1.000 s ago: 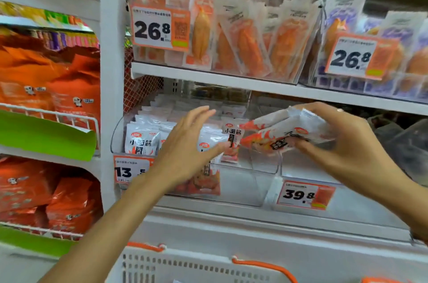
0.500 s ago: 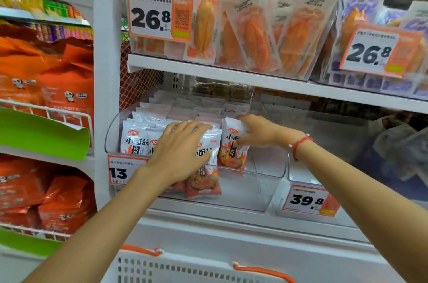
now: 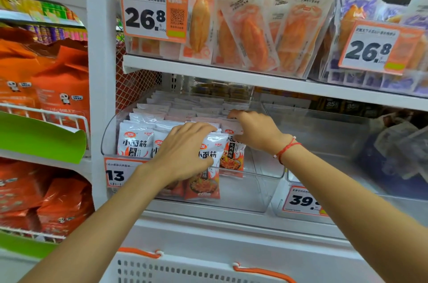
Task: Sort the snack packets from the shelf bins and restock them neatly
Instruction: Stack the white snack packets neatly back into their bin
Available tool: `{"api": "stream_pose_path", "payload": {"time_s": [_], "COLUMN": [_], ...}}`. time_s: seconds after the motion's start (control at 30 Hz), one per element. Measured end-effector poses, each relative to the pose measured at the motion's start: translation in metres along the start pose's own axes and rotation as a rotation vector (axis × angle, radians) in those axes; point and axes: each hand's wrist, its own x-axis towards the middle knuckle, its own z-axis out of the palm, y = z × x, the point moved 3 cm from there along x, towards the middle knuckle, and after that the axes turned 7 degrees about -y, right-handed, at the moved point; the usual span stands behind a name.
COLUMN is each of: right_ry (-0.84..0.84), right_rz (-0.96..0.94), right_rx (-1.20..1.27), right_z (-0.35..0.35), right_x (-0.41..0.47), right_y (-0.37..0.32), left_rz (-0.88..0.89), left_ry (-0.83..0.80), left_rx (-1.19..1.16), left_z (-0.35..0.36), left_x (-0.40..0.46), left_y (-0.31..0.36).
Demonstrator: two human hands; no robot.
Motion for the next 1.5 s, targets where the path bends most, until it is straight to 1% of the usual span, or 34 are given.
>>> {"api": "stream_pose_path", "payload": {"time_s": [0.07,0.13,0.2,0.27,0.3,0.37,0.43,0.47,0.5,0.53,0.6,0.7,0.77,0.83,0.87,0.97,1.03,1.1,1.13,1.2,1.3,1.37,1.43,1.47,1.5], "right_ry": [0.048,0.065,0.053,0.098,0.159,0.325,0.460,0.487,0.479,0.432,0.269,-0.035,-0.207,-0.408,-0.485,-0.489,-0.486,-0.558,-0.608,-0.644,-0.699,-0.712,-0.653,-0.595,-0.504], "right_rz": [-0.019,-0.027,-0.018,-0.019,-0.038,-0.098,-0.174,-0.217,-0.269,-0.328,-0.453,-0.543,-0.504,-0.403,-0.382,-0.397,-0.379,-0.313,-0.294,-0.270,-0.307,-0.284,-0.167,-0.136,-0.152], "right_rx": [-0.161,-0.220,-0.181,-0.073,-0.012,0.108,0.231,0.275,0.303,0.317,0.305,0.337,0.409,0.500,0.506,0.520,0.626,0.711,0.694,0.692,0.811,0.932,1.047,1.123,1.188], "right_z": [-0.004,-0.008,-0.010,-0.012,-0.011,-0.010,-0.004,0.002,0.013,0.029,0.074,0.158,0.214,0.262,0.282,0.321,0.335,0.344,0.347,0.353,0.350,0.335,0.313,0.298,0.282], "right_x": [0.000,-0.003,-0.011,-0.027,-0.038,-0.071,-0.109,-0.126,-0.140,-0.152,-0.170,-0.189,-0.199,-0.207,-0.211,-0.218,-0.216,-0.210,-0.206,-0.195,-0.181,-0.177,-0.180,-0.184,-0.189], "right_y": [-0.003,-0.003,-0.002,-0.003,-0.005,-0.016,-0.033,-0.044,-0.057,-0.071,-0.104,-0.157,-0.185,-0.206,-0.216,-0.253,-0.285,-0.313,-0.323,-0.330,-0.313,-0.291,-0.258,-0.242,-0.226], "left_rz": [-0.005,-0.002,0.000,0.001,-0.001,-0.037,-0.128,-0.194,-0.266,-0.344,-0.533,-0.810,-0.911,-0.936,-0.934,-0.947,-0.968,-0.995,-1.007,-1.026,-1.057,-1.052,-1.030,-1.028,-1.039], "left_ry": [0.004,0.017,0.040,0.100,0.162,0.338,0.513,0.565,0.585,0.576,0.491,0.275,0.135,0.067,0.045,0.040,0.054,0.075,0.086,0.104,0.106,0.161,0.310,0.364,0.364], "left_rx": [0.006,0.008,0.009,-0.016,-0.045,-0.126,-0.152,-0.132,-0.102,-0.075,-0.044,-0.047,-0.080,-0.087,-0.076,-0.023,0.003,0.021,0.017,0.010,0.023,0.020,-0.038,-0.094,-0.179], "left_z": [0.000,0.000,-0.001,-0.004,-0.005,-0.006,0.002,0.011,0.024,0.040,0.077,0.131,0.158,0.178,0.184,0.191,0.189,0.187,0.186,0.185,0.188,0.189,0.182,0.179,0.176], "left_x": [0.001,0.001,-0.003,-0.012,-0.020,-0.047,-0.088,-0.111,-0.136,-0.162,-0.212,-0.269,-0.295,-0.311,-0.316,-0.322,-0.319,-0.315,-0.314,-0.311,-0.310,-0.306,-0.297,-0.292,-0.287], "left_y": [0.000,0.001,0.003,0.005,0.006,0.007,0.003,-0.001,-0.007,-0.016,-0.040,-0.067,-0.073,-0.075,-0.075,-0.079,-0.079,-0.078,-0.077,-0.074,-0.075,-0.071,-0.059,-0.055,-0.052]}}
